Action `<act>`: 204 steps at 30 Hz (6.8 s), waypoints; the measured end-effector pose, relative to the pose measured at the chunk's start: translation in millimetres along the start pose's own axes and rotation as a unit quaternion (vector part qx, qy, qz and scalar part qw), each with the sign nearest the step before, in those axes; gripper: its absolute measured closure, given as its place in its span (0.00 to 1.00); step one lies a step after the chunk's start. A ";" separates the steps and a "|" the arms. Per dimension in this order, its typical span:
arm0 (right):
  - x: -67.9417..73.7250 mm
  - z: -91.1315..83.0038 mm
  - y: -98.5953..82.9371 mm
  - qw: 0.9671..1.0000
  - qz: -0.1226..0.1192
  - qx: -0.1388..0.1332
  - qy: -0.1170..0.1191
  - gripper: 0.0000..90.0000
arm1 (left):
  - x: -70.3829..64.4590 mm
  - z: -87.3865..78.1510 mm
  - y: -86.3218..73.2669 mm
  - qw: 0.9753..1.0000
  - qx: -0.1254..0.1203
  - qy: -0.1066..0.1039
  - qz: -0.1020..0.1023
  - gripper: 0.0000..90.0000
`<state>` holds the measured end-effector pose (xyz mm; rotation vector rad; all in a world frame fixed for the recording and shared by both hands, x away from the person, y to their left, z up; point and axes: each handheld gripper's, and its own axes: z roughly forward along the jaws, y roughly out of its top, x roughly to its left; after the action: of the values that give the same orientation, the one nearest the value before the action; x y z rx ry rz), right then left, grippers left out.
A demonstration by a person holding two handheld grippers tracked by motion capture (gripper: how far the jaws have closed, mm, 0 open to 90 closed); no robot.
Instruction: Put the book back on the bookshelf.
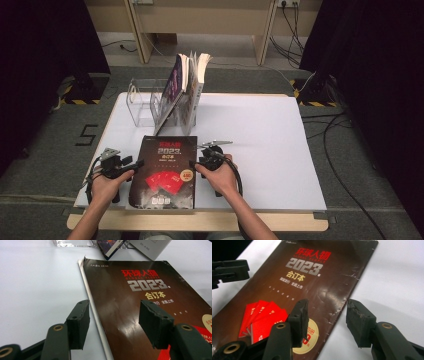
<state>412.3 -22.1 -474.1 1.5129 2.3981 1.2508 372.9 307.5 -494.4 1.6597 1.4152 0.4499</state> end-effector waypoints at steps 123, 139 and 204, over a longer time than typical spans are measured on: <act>-28.1 7.0 28.9 0.999 0.015 0.023 -0.035 0.86 | 6.6 -9.3 0.9 0.995 0.081 0.053 0.000 0.92; -34.4 48.9 58.4 0.998 -0.006 0.022 -0.063 0.83 | 5.4 -6.0 -1.1 0.994 0.093 0.052 0.010 0.99; -16.1 39.2 56.7 0.995 -0.056 -0.051 -0.067 0.98 | 0.1 -14.1 8.0 0.996 0.045 0.072 0.014 0.63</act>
<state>479.3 0.4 -469.8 1.3690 2.2638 1.1891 367.3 313.4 -480.5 1.7514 1.5384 0.5371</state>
